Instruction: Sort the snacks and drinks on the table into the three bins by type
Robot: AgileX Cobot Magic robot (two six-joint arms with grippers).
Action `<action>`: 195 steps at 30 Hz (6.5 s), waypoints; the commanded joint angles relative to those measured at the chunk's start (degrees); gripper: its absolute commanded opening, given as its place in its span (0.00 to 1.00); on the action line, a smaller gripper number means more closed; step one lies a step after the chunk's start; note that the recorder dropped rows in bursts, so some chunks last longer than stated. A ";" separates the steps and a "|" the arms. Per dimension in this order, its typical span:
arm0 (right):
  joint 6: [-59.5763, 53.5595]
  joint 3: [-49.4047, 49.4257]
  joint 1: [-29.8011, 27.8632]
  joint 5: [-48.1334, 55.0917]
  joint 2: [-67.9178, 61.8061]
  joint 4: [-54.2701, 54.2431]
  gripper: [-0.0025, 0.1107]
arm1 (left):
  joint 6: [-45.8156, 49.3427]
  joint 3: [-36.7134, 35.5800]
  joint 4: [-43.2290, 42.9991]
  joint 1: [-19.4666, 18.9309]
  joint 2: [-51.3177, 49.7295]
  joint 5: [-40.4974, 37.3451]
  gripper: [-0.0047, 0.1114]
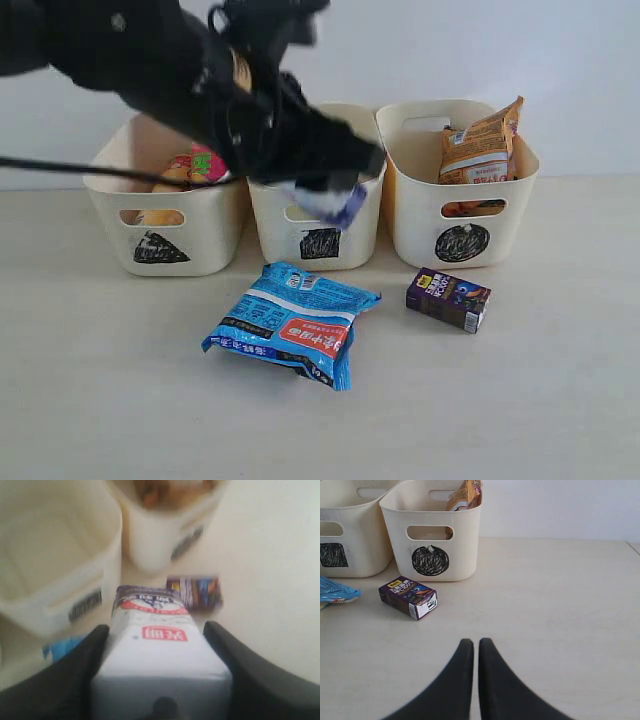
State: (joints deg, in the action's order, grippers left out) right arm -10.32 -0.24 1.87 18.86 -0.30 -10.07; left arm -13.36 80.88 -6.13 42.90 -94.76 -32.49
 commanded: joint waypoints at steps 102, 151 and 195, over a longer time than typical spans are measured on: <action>-0.14 0.24 -0.05 -0.28 0.30 -0.88 0.03 | -2.02 -68.96 3.34 -44.63 94.76 24.77 0.07; -0.36 0.24 -0.05 -0.57 0.30 0.05 0.03 | -2.02 -80.88 6.73 -44.63 94.76 16.23 0.07; 15.51 -46.90 -0.05 -1.38 -33.90 -18.06 0.03 | 24.37 -80.88 10.25 -44.63 94.76 15.33 0.07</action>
State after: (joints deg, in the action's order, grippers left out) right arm 5.64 -43.17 1.87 18.39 -31.92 -24.70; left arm 10.65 0.20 3.31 -1.59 -0.11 -16.92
